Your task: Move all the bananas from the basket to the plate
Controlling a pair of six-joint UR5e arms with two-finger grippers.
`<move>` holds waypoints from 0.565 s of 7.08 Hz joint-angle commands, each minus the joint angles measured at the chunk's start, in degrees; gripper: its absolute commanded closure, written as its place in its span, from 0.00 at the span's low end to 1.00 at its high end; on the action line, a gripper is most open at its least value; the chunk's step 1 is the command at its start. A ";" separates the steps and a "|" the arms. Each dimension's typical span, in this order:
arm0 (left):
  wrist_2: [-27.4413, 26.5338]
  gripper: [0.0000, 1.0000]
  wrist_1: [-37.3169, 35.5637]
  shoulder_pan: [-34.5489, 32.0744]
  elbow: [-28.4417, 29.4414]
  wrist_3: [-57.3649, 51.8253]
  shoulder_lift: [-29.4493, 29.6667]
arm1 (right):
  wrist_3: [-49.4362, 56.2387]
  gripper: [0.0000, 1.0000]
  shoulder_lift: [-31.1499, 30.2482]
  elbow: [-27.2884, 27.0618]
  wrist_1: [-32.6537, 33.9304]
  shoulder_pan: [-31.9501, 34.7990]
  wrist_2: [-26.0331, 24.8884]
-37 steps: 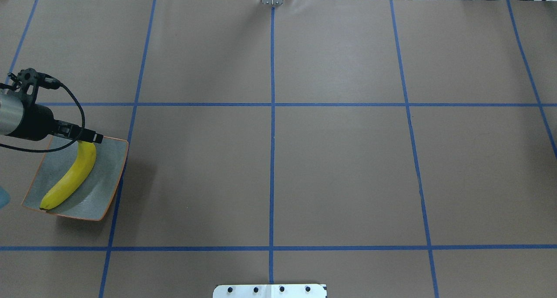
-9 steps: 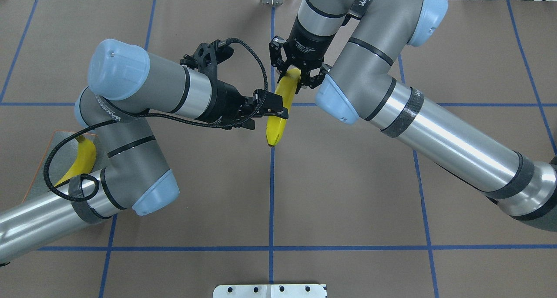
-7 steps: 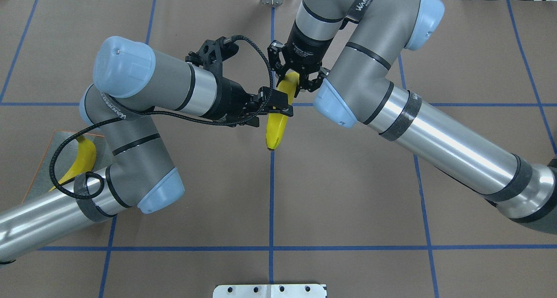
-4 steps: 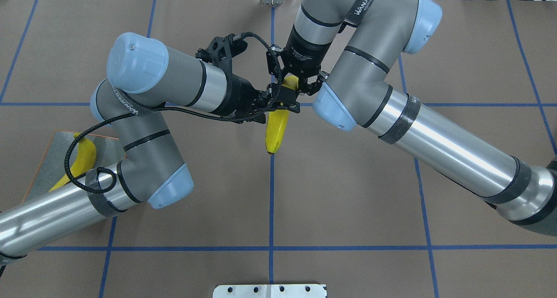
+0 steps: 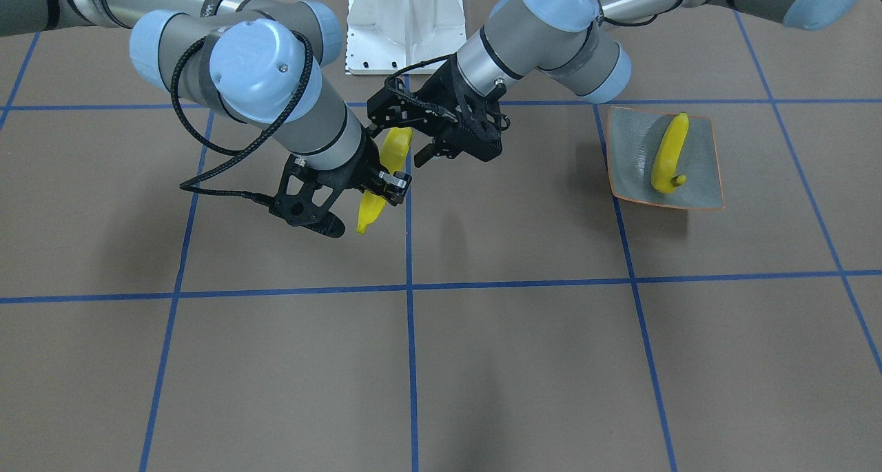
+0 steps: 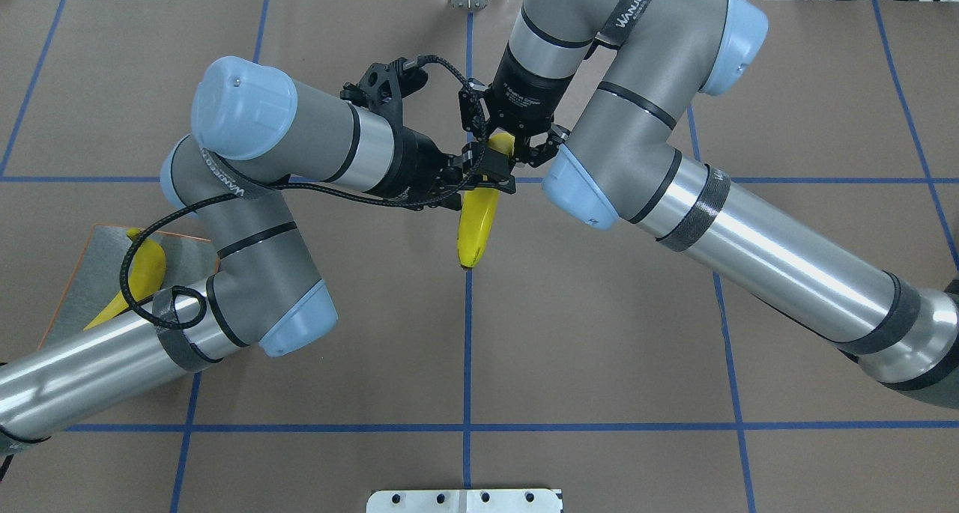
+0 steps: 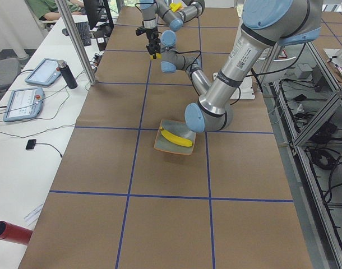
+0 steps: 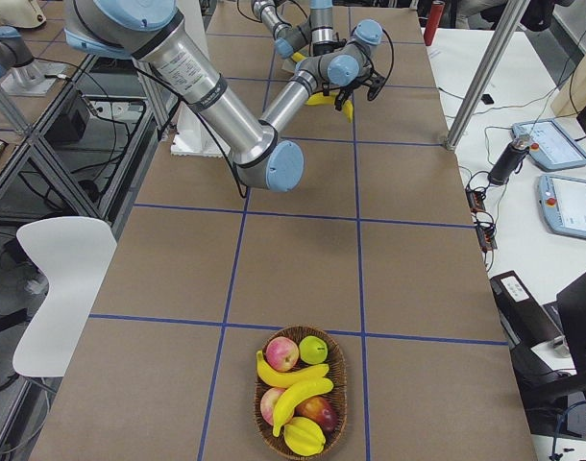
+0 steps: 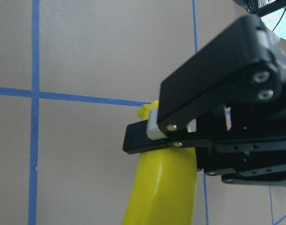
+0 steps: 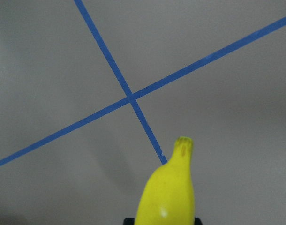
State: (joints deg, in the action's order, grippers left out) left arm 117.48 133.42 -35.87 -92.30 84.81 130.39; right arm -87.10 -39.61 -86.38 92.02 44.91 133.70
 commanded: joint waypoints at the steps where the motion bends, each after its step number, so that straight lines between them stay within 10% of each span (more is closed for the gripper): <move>1: 0.03 0.23 0.00 0.18 0.36 0.00 -0.05 | 0.00 1.00 0.05 -0.19 0.00 0.00 0.07; 4: 0.03 0.37 0.00 0.18 0.54 -0.08 -0.05 | 0.00 1.00 -0.12 -0.19 -0.09 0.00 -0.11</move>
State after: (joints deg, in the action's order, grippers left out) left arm 117.51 133.42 -35.69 -91.78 84.80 130.38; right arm -87.10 -39.59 -86.57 92.00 44.91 133.69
